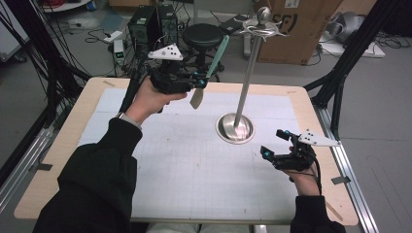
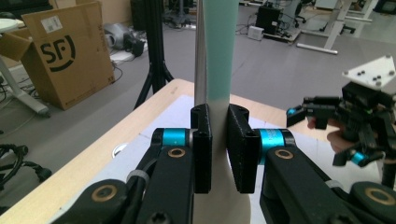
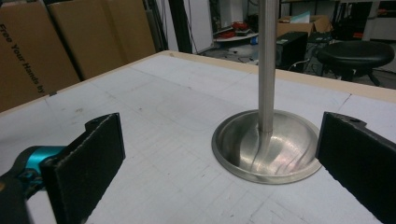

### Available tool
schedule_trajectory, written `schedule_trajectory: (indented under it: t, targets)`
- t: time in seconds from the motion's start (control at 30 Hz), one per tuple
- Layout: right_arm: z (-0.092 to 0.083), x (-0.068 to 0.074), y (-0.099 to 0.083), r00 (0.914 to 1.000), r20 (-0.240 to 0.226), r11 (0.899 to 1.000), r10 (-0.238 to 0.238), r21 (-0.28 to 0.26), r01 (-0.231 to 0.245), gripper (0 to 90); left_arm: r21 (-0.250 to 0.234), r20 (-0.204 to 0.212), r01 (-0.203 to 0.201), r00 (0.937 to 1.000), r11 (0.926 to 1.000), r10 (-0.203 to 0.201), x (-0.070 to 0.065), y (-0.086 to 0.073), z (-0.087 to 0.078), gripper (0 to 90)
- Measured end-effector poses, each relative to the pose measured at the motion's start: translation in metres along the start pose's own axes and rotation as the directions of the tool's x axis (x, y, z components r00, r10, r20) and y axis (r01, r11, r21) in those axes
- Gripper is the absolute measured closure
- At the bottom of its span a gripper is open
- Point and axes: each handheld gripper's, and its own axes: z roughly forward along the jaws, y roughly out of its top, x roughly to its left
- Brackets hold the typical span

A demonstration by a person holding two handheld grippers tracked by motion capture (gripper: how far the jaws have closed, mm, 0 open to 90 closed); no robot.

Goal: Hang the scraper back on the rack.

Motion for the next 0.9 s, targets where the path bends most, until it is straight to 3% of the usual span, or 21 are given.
schedule_trajectory:
  t: [0.37, 0.5, 0.57, 0.9]
  targets:
    - [-0.005, -0.002, -0.001, 1.0, 0.007, 1.0, 0.005, -0.01, -0.005, 0.3, -0.018, -0.017, -0.018, 0.9997, 0.9997, 0.017, -0.003, 0.015, 0.009, 80.8]
    - [-0.006, -0.001, -0.001, 0.9999, 0.009, 1.0, 0.008, -0.014, -0.008, 0.3, -0.022, -0.013, -0.015, 0.9998, 0.9996, 0.015, -0.004, 0.016, 0.011, 80.8]
    - [-0.007, -0.001, -0.001, 0.9999, 0.009, 1.0, 0.006, -0.013, -0.006, 0.3, -0.008, -0.028, -0.036, 0.999, 0.9993, 0.036, -0.004, 0.016, 0.012, 80.8]
    - [-0.006, -0.001, -0.001, 1.0, 0.008, 1.0, 0.005, -0.008, -0.005, 0.3, -0.004, -0.042, -0.028, 0.9987, 0.9996, 0.027, -0.003, 0.014, 0.018, 80.8]
